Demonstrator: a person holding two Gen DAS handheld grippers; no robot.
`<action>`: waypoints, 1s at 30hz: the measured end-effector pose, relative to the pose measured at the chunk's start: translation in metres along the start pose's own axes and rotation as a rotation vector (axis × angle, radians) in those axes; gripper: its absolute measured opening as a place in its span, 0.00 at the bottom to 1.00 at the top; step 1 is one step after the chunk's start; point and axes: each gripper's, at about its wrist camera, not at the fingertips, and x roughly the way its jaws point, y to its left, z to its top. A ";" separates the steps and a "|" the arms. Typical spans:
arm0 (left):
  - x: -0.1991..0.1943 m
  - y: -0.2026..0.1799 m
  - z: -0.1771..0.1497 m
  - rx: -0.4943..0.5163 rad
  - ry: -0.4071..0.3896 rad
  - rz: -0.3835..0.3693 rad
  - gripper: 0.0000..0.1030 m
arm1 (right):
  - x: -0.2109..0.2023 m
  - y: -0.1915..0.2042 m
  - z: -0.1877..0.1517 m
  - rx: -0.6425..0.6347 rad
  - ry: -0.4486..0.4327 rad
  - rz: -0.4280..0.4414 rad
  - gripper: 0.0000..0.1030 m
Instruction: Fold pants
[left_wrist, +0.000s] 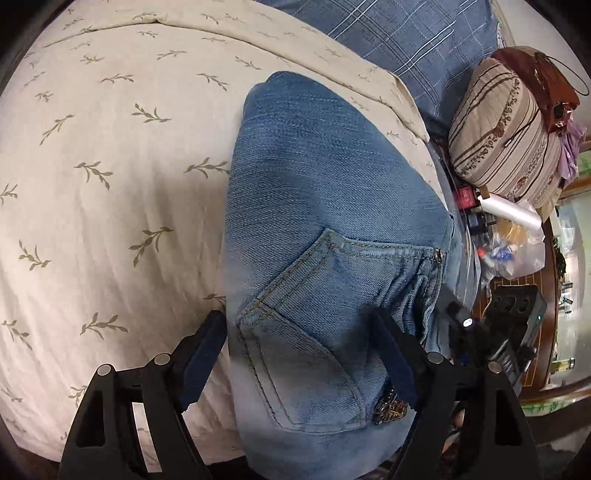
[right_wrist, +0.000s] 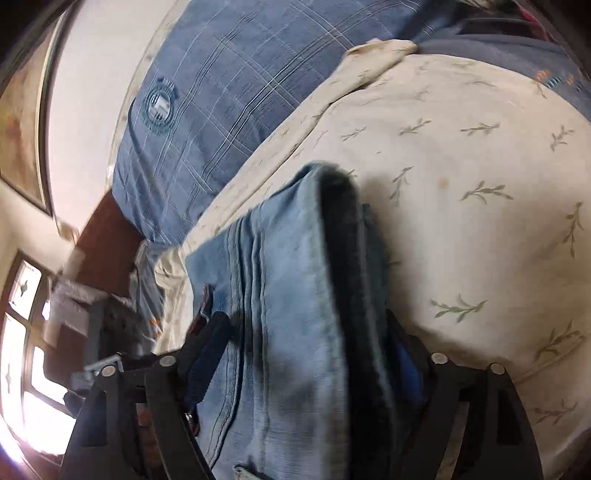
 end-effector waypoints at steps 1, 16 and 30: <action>0.000 0.001 0.001 -0.009 0.010 -0.007 0.75 | 0.001 0.005 0.000 -0.027 -0.001 -0.033 0.76; -0.106 0.019 0.035 0.042 -0.247 0.146 0.39 | 0.046 0.140 0.026 -0.156 -0.005 -0.032 0.65; -0.109 0.097 0.085 -0.020 -0.373 0.512 0.62 | 0.205 0.226 0.015 -0.610 0.045 -0.422 0.80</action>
